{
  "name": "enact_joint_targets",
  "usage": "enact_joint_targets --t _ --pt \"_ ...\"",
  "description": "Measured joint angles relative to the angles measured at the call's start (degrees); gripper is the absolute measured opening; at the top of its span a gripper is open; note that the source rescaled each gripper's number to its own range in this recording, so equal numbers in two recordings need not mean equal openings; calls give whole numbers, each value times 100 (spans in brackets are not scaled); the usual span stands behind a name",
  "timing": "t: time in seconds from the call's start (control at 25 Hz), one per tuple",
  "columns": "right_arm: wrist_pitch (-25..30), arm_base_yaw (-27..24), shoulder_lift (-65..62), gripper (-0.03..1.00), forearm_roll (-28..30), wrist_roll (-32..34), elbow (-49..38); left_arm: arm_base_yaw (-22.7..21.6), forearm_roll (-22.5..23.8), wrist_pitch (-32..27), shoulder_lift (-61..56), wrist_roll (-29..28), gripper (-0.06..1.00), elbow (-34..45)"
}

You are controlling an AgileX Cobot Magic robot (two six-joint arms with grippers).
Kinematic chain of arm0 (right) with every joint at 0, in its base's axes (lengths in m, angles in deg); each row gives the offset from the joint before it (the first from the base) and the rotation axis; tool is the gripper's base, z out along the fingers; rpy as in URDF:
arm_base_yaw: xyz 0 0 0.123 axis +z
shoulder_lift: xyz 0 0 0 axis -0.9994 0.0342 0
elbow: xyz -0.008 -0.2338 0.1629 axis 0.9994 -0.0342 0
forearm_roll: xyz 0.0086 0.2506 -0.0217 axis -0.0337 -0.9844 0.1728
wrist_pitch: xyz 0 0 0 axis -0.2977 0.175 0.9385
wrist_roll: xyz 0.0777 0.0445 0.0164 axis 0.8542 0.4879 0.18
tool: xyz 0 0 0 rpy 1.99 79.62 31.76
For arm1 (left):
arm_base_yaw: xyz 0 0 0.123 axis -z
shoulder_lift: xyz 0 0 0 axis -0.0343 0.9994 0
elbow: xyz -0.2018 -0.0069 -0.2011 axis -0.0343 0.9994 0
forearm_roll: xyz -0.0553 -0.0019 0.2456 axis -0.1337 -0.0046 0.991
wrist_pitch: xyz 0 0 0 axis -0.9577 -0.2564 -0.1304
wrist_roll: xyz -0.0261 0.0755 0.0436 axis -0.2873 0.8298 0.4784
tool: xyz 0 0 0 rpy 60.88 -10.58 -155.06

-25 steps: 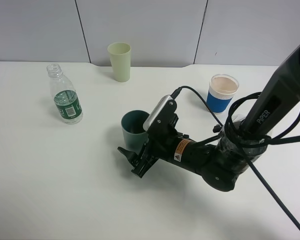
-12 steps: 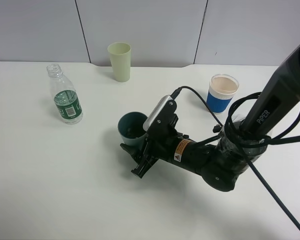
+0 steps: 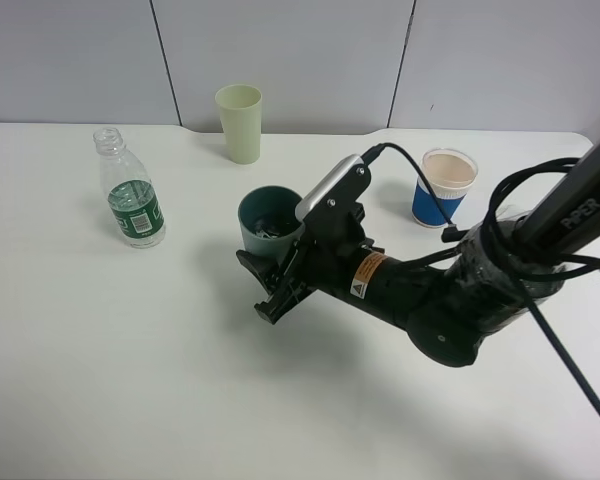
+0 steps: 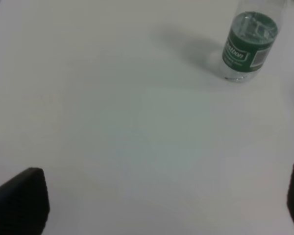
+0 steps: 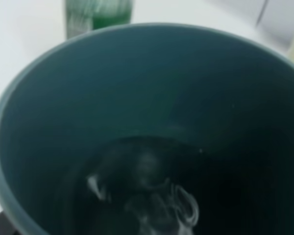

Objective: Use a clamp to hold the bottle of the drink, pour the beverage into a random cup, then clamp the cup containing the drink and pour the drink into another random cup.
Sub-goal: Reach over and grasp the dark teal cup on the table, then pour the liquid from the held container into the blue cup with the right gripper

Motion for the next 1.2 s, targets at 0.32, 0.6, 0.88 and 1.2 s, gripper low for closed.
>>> enact_joint_targets --t 0.32,0.6,0.88,1.2 --pt "535 -81 -756 0 -518 162 -5 0 0 0 0 -6 100 0" --pt "814 -421 -1307 0 -877 553 -11 0 0 0 0 -1 100 0" --pt "1953 -1387 -1944 0 -897 1081 -21 0 0 0 0 -1 100 0" --pt "2570 -2438 -2612 0 -317 1305 -21 0 0 0 0 -1 100 0"
